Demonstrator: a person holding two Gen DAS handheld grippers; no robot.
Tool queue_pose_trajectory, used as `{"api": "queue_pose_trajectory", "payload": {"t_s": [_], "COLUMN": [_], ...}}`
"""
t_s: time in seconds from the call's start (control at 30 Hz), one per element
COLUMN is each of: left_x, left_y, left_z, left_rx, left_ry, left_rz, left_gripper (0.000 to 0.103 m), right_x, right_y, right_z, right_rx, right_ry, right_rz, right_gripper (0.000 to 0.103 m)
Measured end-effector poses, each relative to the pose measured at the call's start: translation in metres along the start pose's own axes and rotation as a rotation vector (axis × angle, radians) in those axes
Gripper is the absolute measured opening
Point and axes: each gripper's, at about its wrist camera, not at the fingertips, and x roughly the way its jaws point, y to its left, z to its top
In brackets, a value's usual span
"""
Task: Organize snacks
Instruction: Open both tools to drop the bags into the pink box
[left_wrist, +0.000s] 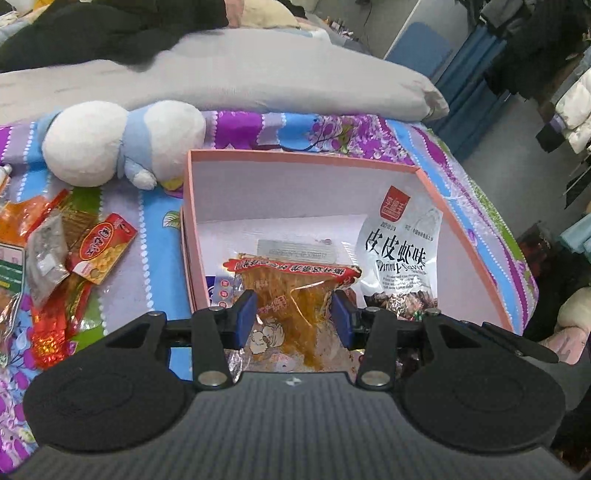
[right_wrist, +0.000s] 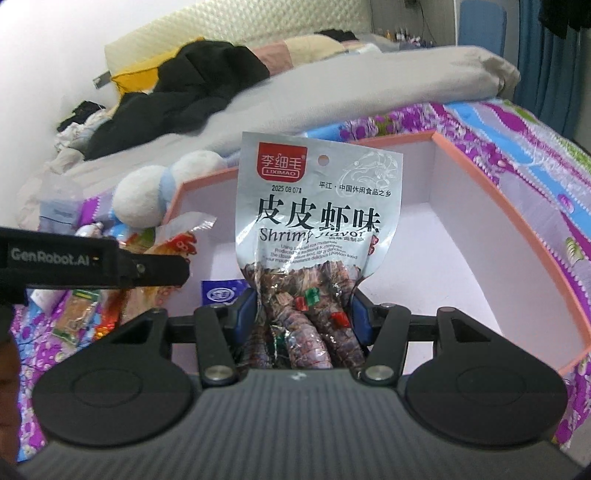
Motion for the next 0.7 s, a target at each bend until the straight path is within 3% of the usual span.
{"api": "queue_pose_trajectory", "payload": {"t_s": [0.1, 0.23, 0.4, 0.7], "left_x": [0.010, 0.014, -0.004, -0.077], "left_y": [0.000, -0.002, -0.005, -0.015], "left_z": [0.001, -0.001, -0.005, -0.024], "left_rx": [0.004, 0.016, 0.024, 0.041], "left_ry": [0.009, 0.013, -0.012, -0.094], "left_rz": [-0.007, -0.005, -0.004, 0.007], "left_gripper": [0.051, 0.069, 0.070, 0.070], "right_x": [0.011, 0.018, 0.007, -0.044], "right_y": [-0.005, -0.010, -0.009, 0.008], "right_z": [-0.001, -0.002, -0.005, -0.007], "right_rx": [0.009, 0.041, 0.038, 0.006], "right_ry": [0.020, 0.042, 0.033, -0.041], "right_rz": [-0.010, -0.018, -0.033, -0.009], "right_gripper": [0.062, 0.080, 0.080, 0.080]}}
